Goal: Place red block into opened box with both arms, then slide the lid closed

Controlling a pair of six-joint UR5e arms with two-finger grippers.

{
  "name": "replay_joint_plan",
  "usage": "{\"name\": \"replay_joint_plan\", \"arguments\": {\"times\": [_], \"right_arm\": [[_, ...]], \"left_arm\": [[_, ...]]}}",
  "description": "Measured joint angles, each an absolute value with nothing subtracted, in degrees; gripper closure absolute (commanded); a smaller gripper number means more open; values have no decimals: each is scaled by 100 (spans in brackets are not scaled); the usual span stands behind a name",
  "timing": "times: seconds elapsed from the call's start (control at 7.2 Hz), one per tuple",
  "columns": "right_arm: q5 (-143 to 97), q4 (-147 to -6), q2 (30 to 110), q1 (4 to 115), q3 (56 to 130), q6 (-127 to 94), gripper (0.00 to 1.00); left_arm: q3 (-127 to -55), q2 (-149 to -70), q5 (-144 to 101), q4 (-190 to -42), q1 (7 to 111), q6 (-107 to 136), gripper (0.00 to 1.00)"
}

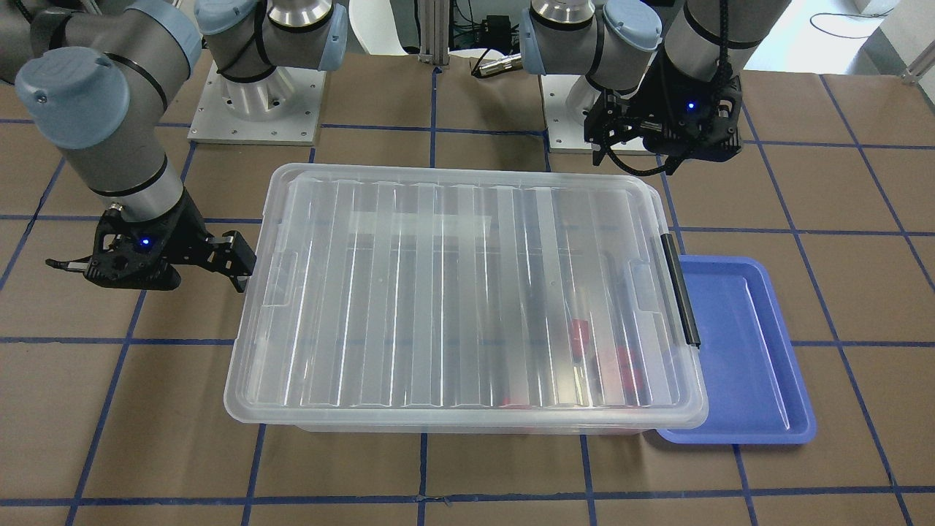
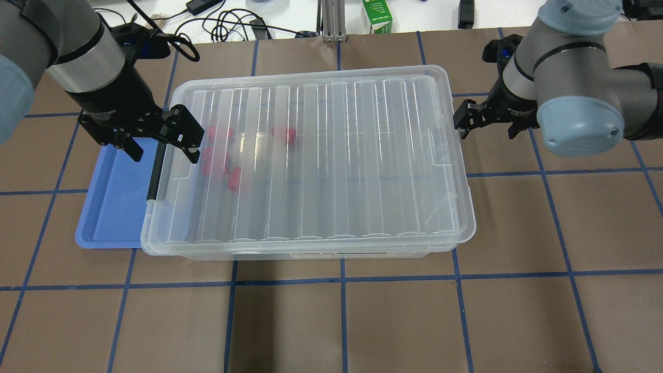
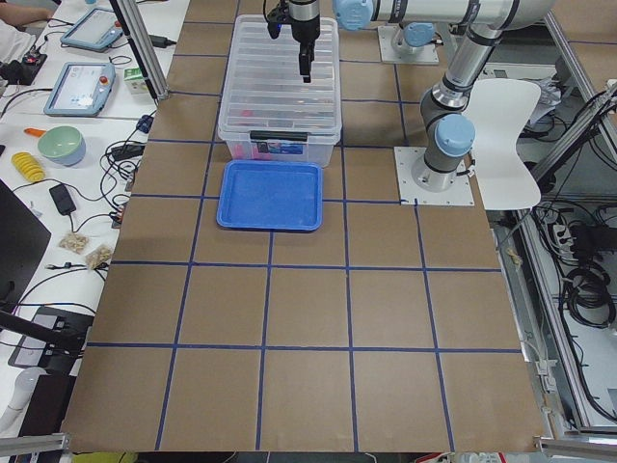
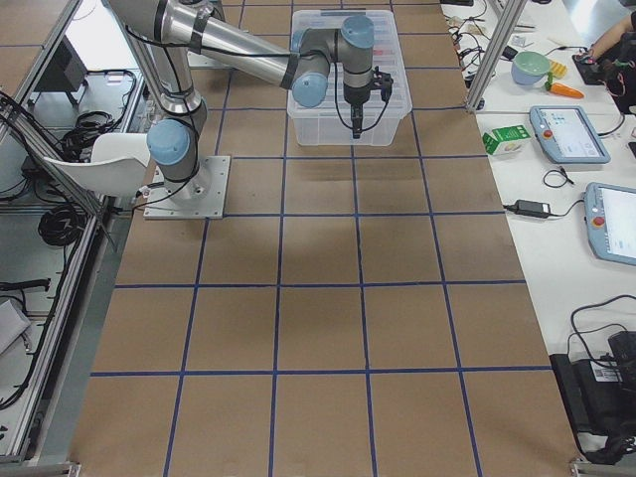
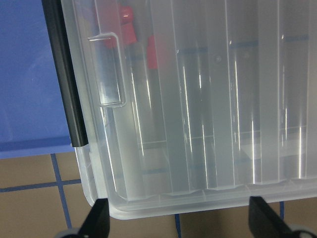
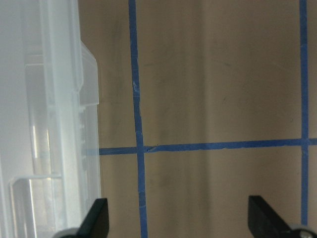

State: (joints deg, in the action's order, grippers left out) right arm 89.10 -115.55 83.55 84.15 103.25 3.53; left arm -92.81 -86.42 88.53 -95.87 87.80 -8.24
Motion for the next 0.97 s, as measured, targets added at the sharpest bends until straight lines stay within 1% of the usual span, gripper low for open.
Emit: {"name": "replay_joint_plan", "arguments": {"times": [0.14, 0.56, 0.69, 0.97], "right_arm": [[8948, -11192, 8442, 8419, 10005, 353, 0], [8926, -9534, 8942, 8516, 8982, 279, 0], [8923, -9270, 9034, 8589, 8856, 254, 0], [8940, -9177, 9039, 9043, 8794, -141, 0]], "left_arm": [[-9281, -8645, 8854, -9575, 8780, -825, 0], [-9287, -8643, 8922, -9563, 8773, -830, 0], [-9285, -8648, 8998, -9560, 8772, -828, 0], [-9282, -8655, 9053, -9561, 8771, -827, 0]]}}
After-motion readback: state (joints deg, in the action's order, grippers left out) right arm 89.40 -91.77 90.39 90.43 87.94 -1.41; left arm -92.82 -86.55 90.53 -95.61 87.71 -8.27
